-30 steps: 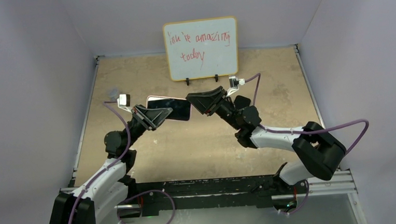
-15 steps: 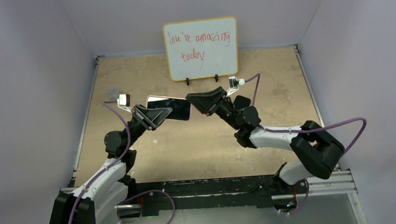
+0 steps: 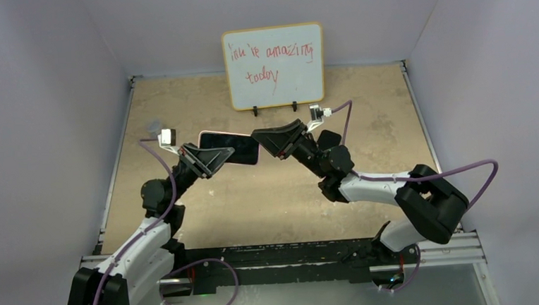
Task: Take the phone out of the phone case
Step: Remove the phone case from the phone.
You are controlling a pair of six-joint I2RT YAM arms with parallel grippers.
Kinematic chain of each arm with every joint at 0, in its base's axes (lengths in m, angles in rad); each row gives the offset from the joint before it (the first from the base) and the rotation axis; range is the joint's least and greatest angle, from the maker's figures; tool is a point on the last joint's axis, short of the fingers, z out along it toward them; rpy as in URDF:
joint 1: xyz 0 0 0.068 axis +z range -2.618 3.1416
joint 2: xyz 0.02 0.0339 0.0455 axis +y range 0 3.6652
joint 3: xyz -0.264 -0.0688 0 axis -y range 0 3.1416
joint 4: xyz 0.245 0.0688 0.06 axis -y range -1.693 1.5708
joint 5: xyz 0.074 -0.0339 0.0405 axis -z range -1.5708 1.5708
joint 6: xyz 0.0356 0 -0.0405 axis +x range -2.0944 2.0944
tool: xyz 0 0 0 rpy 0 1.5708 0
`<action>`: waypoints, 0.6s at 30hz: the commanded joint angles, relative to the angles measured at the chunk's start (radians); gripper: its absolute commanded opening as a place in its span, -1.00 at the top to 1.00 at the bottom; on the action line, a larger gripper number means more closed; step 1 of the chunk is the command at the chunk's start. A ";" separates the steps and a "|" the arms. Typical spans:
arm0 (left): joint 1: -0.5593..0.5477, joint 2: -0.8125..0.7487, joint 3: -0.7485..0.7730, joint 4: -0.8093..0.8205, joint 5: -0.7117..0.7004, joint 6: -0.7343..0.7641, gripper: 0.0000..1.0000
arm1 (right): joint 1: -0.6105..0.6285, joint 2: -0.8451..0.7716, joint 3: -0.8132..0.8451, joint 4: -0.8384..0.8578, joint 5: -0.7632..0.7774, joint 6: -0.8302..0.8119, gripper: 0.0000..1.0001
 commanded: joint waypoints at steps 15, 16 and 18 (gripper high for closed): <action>-0.001 -0.038 -0.009 0.163 -0.027 0.040 1.00 | 0.004 0.013 0.021 0.198 -0.047 0.158 1.00; -0.001 -0.039 -0.010 0.182 -0.029 0.040 1.00 | 0.002 0.025 0.018 0.236 -0.047 0.176 1.00; -0.001 -0.042 -0.012 0.221 -0.034 0.039 1.00 | -0.006 0.057 0.019 0.305 -0.058 0.216 1.00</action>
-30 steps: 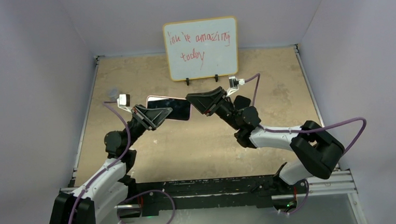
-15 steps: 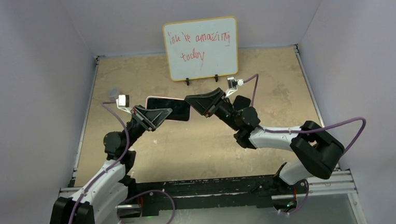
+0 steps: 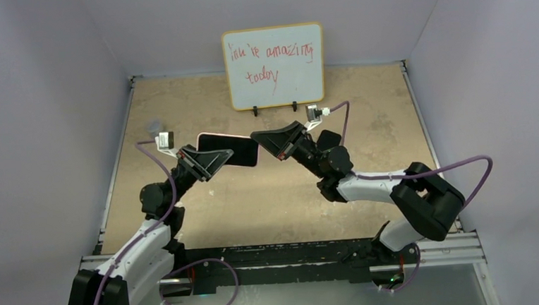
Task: Take the phone out of the phone case
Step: Remove the phone case from the phone.
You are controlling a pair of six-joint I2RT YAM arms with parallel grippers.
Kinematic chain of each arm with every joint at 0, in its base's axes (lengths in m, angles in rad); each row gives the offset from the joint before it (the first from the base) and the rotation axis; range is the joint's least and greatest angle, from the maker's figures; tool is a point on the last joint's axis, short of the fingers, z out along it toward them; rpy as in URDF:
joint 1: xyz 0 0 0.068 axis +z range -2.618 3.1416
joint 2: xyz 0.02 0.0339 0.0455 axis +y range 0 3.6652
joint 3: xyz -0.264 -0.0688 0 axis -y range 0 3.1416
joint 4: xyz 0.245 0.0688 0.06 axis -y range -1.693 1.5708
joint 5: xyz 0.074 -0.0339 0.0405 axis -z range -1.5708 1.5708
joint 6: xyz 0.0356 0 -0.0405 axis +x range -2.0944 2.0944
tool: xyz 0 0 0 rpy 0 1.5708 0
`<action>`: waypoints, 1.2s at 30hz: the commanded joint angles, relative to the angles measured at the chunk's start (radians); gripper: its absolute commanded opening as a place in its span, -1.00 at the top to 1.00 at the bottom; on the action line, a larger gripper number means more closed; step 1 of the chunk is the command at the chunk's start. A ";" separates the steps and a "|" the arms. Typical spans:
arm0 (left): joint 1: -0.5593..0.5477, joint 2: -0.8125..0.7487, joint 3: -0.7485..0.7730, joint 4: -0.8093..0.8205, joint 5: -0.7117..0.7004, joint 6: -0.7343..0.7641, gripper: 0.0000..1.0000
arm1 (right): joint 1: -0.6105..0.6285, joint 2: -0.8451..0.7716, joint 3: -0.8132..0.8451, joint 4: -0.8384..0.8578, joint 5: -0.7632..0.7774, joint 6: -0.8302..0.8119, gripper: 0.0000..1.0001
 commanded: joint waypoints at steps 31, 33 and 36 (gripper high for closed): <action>-0.001 -0.023 0.053 0.633 -0.023 -0.029 1.00 | -0.085 0.158 0.105 0.321 -0.066 0.473 1.00; -0.001 -0.029 0.063 0.635 -0.022 -0.023 1.00 | -0.085 0.179 0.114 0.322 -0.067 0.514 1.00; -0.001 -0.034 0.081 0.634 -0.019 -0.018 1.00 | -0.084 0.195 0.120 0.322 -0.062 0.550 1.00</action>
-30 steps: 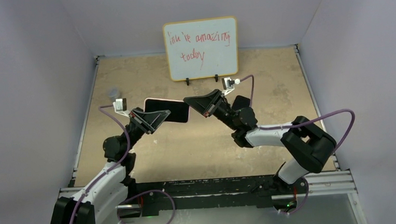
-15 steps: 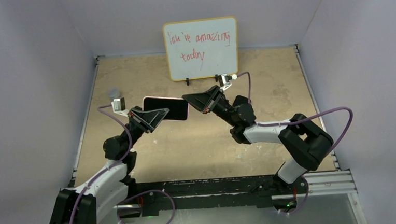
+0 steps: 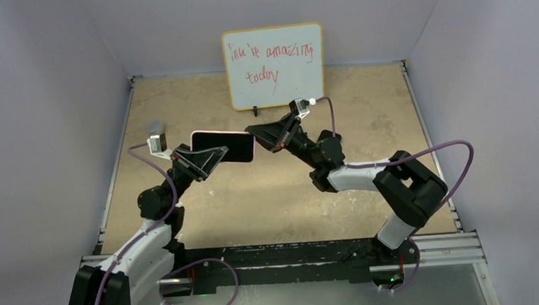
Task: Take the phone out of the phone case
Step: Remove the phone case from the phone.
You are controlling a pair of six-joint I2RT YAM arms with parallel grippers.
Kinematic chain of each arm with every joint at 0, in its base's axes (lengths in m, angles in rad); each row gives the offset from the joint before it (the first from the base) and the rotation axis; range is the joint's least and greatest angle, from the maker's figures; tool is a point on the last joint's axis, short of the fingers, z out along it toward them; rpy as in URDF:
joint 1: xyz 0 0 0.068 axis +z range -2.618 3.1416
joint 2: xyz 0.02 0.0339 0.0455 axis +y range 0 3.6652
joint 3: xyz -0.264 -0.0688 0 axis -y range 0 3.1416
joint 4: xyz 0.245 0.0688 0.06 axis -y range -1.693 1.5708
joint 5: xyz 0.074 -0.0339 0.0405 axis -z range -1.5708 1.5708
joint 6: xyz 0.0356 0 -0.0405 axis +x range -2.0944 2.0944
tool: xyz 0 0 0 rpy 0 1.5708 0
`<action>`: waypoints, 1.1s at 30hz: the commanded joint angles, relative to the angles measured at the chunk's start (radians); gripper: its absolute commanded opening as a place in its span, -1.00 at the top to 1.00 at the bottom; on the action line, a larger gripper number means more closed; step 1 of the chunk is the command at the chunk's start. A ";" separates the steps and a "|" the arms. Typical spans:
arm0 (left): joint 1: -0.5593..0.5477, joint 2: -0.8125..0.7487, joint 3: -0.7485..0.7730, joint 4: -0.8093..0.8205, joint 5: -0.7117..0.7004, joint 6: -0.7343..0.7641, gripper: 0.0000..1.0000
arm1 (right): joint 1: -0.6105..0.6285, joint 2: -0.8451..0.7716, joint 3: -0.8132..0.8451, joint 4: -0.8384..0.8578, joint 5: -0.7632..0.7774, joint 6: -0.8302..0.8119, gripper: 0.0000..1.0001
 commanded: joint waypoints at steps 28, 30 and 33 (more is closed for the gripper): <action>-0.009 -0.026 0.069 0.329 -0.139 -0.079 1.00 | 0.011 -0.015 0.002 -0.141 -0.115 -0.323 0.92; -0.009 -0.023 0.054 0.311 -0.159 -0.079 1.00 | 0.011 0.002 -0.008 -0.123 -0.137 -0.328 0.86; -0.009 -0.010 0.037 0.290 -0.189 -0.083 1.00 | 0.013 0.008 -0.035 -0.135 -0.154 -0.368 0.79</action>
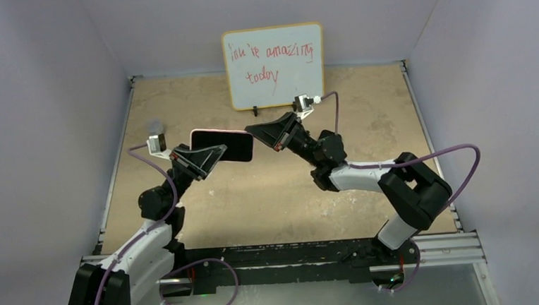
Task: Take the phone out of the phone case
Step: Remove the phone case from the phone.
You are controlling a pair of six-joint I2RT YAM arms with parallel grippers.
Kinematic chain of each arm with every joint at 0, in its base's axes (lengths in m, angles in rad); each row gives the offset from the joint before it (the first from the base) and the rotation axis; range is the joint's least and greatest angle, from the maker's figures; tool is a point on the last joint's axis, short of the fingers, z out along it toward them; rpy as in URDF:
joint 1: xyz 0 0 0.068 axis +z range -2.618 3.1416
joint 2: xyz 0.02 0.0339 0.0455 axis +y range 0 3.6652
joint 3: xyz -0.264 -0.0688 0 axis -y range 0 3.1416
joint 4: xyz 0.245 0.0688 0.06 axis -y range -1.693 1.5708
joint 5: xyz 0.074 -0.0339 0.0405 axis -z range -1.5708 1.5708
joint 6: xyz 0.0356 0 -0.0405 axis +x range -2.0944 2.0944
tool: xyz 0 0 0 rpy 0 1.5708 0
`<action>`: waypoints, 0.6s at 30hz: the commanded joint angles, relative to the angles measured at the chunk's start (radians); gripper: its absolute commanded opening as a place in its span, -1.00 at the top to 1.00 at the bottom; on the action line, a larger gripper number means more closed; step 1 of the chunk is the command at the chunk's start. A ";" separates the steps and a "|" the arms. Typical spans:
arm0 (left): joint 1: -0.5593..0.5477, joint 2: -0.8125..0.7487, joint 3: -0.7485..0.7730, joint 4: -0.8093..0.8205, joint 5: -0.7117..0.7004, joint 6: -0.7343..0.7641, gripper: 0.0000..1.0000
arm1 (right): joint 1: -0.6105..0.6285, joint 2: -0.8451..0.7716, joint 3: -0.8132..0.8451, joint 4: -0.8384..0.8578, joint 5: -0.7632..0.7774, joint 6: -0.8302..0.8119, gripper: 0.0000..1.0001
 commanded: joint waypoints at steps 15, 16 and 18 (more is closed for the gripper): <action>-0.007 0.129 -0.030 0.328 -0.166 -0.052 1.00 | 0.006 0.073 -0.089 -0.046 -0.238 -0.132 0.39; -0.007 0.142 -0.029 0.333 -0.154 -0.051 1.00 | 0.007 0.078 -0.093 -0.032 -0.245 -0.124 0.40; -0.007 0.170 -0.029 0.343 -0.133 -0.054 1.00 | 0.006 0.085 -0.100 -0.015 -0.258 -0.122 0.44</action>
